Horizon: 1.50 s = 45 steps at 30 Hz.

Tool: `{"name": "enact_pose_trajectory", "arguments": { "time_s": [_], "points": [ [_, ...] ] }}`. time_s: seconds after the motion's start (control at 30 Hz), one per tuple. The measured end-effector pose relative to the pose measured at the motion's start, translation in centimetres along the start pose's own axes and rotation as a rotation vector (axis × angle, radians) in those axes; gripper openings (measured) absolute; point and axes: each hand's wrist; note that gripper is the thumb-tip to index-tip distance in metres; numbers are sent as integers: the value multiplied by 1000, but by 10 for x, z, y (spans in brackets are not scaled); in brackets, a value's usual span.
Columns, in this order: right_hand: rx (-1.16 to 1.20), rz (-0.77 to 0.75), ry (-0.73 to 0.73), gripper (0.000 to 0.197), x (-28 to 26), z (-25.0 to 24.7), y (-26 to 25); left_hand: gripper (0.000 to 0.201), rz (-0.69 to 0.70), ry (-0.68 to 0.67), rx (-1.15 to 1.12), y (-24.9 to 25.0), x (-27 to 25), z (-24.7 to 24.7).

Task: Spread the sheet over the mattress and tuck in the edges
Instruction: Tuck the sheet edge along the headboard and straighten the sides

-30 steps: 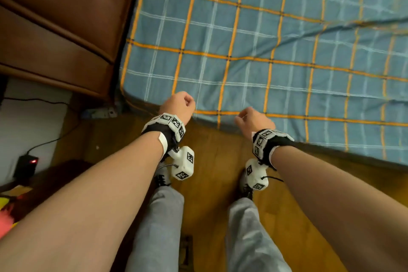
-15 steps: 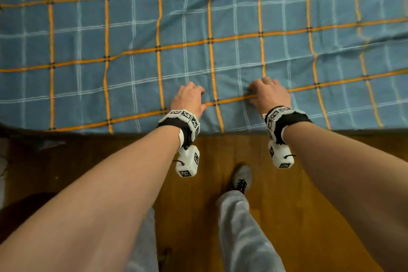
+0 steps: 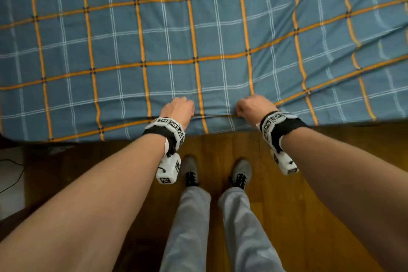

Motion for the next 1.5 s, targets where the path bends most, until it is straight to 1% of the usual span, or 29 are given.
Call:
{"name": "enact_pose_trajectory", "arguments": {
  "time_s": [0.1, 0.17, 0.27, 0.3, 0.37, 0.43, 0.47, 0.5, 0.53, 0.6, 0.63, 0.67, 0.7, 0.73, 0.8, 0.9, 1.0, 1.07, 1.17, 1.27, 1.33, 1.43, 1.5],
  "points": [
    [65, 40, 5, 21, -16, 28, -5, 12, 77, -22, 70, -2, -6, 6],
    [94, 64, -2, 22, -20, 33, -11, 13, 102, -42, 109, -6, -7, 5],
    [129, 106, -89, 20, -28, 30, -16, 14, 160, -160, 109, -11, -13, 1],
    [127, 121, -128, 19, -32, 31, -16, 13, 181, -179, 112, -12, -16, 1],
    [111, 143, -186, 17, -40, 34, -16, 12, 213, -140, 103, -10, -25, 2],
    [131, 152, -187, 15, -44, 35, -14, 34, 239, -85, 78, -7, -33, 6],
    [147, 159, -164, 15, -45, 33, -14, 43, 256, -72, 82, -6, -37, 8],
    [163, 164, -132, 15, -45, 32, -14, 47, 262, -74, 108, -6, -39, 11],
    [180, 165, -100, 15, -44, 32, -14, 43, 253, -97, 125, -7, -40, 13],
    [199, 167, -75, 17, -44, 32, -14, 29, 188, -163, 123, -7, -39, 15],
    [208, 166, -71, 18, -47, 33, -12, 25, 151, -201, 117, -4, -38, 13],
    [230, 167, -65, 19, -50, 34, -10, 25, 134, -236, 121, 1, -39, 9],
    [257, 173, -52, 21, -56, 35, -5, 29, 149, -268, 152, 9, -40, 4],
    [281, 187, -36, 21, -65, 34, 3, 35, 173, -289, 184, 22, -40, -3],
    [314, 223, 6, 20, -83, 28, 28, 41, 214, -253, 195, 54, -38, -19],
    [333, 311, 83, 22, -118, 14, 91, 32, 268, -136, 148, 128, -23, -42],
    [319, 431, 146, 27, -156, 4, 183, 31, 364, -53, 100, 223, -3, -57],
    [312, 523, 186, 31, -175, 1, 252, 31, 397, -20, 85, 290, 15, -64],
    [276, 578, 214, 38, -184, 0, 348, 30, 379, 14, 62, 378, 48, -68],
    [245, 542, 259, 42, -171, 5, 427, 31, 319, 55, 28, 448, 79, -61],
    [223, 468, 286, 37, -162, 8, 465, 32, 274, 98, 32, 486, 95, -53],
    [149, 321, 265, 24, -151, 3, 499, 35, 207, 143, 21, 527, 108, -49],
    [155, 240, 213, 24, -148, -1, 509, 41, 192, 135, 47, 547, 111, -52]
  ]
}}
Point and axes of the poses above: each hand's wrist, its own x-axis towards the middle knuckle, its own z-axis out of the palm, y = z × x, and after that the axes turned 11 degrees about -y, right-handed
